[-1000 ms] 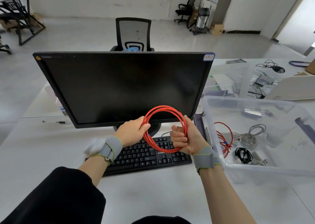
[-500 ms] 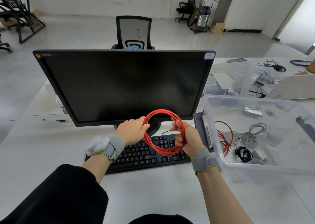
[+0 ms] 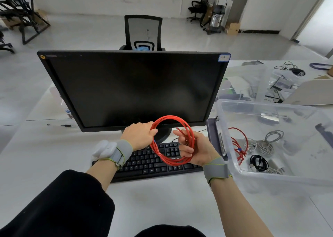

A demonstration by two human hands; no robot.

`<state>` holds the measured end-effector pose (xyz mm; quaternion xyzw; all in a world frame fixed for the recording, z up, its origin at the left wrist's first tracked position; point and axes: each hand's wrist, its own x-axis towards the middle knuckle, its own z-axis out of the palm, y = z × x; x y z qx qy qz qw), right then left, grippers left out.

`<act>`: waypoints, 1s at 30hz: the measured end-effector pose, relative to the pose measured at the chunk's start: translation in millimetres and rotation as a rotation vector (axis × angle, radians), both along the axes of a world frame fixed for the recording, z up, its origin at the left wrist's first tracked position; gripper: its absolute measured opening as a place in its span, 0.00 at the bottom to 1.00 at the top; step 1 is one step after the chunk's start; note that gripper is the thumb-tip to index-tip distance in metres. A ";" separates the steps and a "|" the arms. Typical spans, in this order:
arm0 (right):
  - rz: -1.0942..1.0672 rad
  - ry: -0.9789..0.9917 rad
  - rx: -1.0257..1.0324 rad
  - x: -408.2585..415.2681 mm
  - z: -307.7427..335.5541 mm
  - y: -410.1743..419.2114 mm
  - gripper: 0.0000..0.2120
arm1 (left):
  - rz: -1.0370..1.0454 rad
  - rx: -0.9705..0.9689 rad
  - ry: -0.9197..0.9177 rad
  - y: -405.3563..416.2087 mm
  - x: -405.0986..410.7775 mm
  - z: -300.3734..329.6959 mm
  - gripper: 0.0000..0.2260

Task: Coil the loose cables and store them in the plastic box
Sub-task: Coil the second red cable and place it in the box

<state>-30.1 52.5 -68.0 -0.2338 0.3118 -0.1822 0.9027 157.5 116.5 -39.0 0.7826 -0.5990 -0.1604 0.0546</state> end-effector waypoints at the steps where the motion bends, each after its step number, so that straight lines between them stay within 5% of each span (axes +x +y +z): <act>1: -0.016 -0.007 0.023 0.2 0.2 -0.2 0.13 | 0.002 0.000 0.000 0.2 0.1 -0.2 0.11; 10: -0.170 -0.036 0.020 6.7 3.5 3.3 0.12 | 0.076 0.016 0.023 -1.8 1.9 -3.6 0.11; 16: -0.316 0.232 -0.373 25.8 7.3 8.4 0.27 | 0.178 0.032 0.054 -3.3 3.9 -3.4 0.11; 21: -0.396 0.428 -0.703 31.8 17.3 17.4 0.14 | 0.204 0.049 0.091 -2.9 6.6 -2.7 0.09; 26: -0.422 0.352 -0.642 29.5 17.9 16.8 0.13 | 0.184 0.029 0.085 -2.5 2.9 7.7 0.09; 30: -0.303 0.073 -0.478 23.4 18.7 13.0 0.18 | 0.164 0.048 0.138 -2.1 6.5 7.8 0.11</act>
